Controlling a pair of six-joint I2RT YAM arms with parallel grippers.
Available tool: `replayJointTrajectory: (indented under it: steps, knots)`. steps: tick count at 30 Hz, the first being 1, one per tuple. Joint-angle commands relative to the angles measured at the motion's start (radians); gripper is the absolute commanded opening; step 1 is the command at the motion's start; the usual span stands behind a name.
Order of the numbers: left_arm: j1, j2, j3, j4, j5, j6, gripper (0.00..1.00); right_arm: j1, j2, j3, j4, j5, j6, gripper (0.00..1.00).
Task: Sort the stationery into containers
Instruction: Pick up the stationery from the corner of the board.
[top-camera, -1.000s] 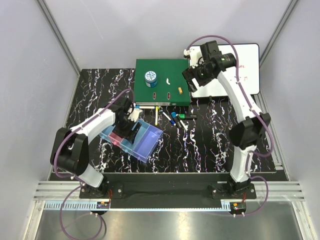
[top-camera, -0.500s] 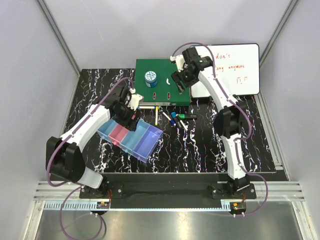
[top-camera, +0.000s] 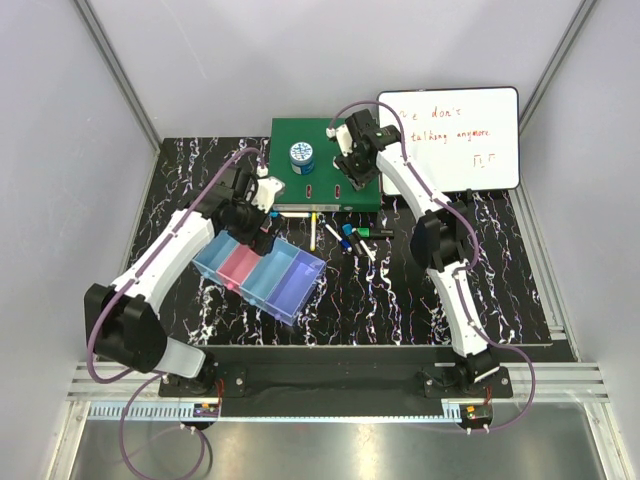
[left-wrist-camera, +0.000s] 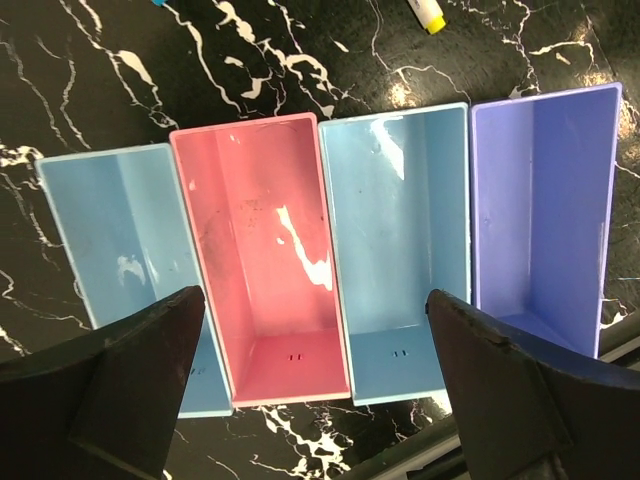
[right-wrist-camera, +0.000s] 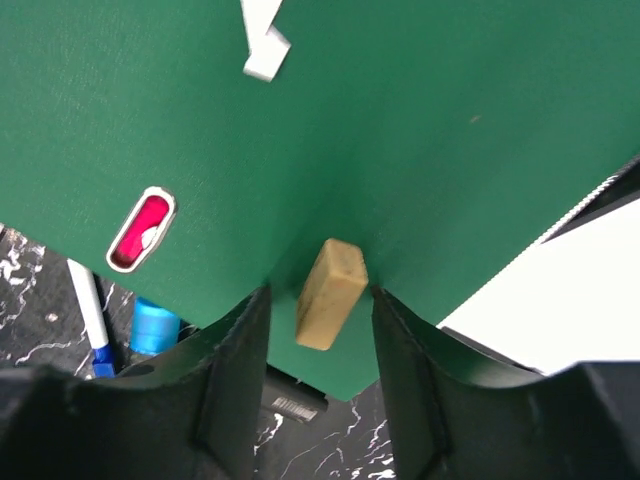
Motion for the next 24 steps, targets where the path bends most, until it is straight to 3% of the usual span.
replayJointTrajectory:
  steps: [1, 3, 8, 11, 14, 20, 24]
  knots:
    - [0.01, -0.068, 0.013, 0.053, -0.017, 0.025, 0.99, 0.017, 0.012, 0.069, 0.043, 0.048, -0.003, 0.49]
    - [0.012, -0.074, 0.009, 0.057, -0.019, 0.026, 0.99, 0.021, 0.017, 0.074, 0.045, 0.052, -0.007, 0.47]
    - [0.019, -0.083, 0.006, 0.064, -0.026, 0.035, 0.99, 0.029, 0.017, 0.071, 0.048, 0.06, -0.013, 0.21]
    - [0.029, -0.083, 0.008, 0.065, -0.026, 0.04, 0.99, 0.034, 0.009, 0.06, 0.048, 0.059, -0.014, 0.17]
    - [0.039, -0.083, 0.016, 0.068, -0.032, 0.043, 0.99, 0.04, 0.003, 0.049, 0.045, 0.062, -0.022, 0.02]
    - [0.111, -0.086, 0.023, 0.091, -0.109, 0.002, 0.99, 0.054, -0.055, 0.025, 0.04, 0.062, -0.039, 0.0]
    - [0.223, -0.086, -0.01, 0.148, -0.152, -0.04, 0.99, 0.069, -0.152, -0.05, 0.025, 0.042, -0.057, 0.0]
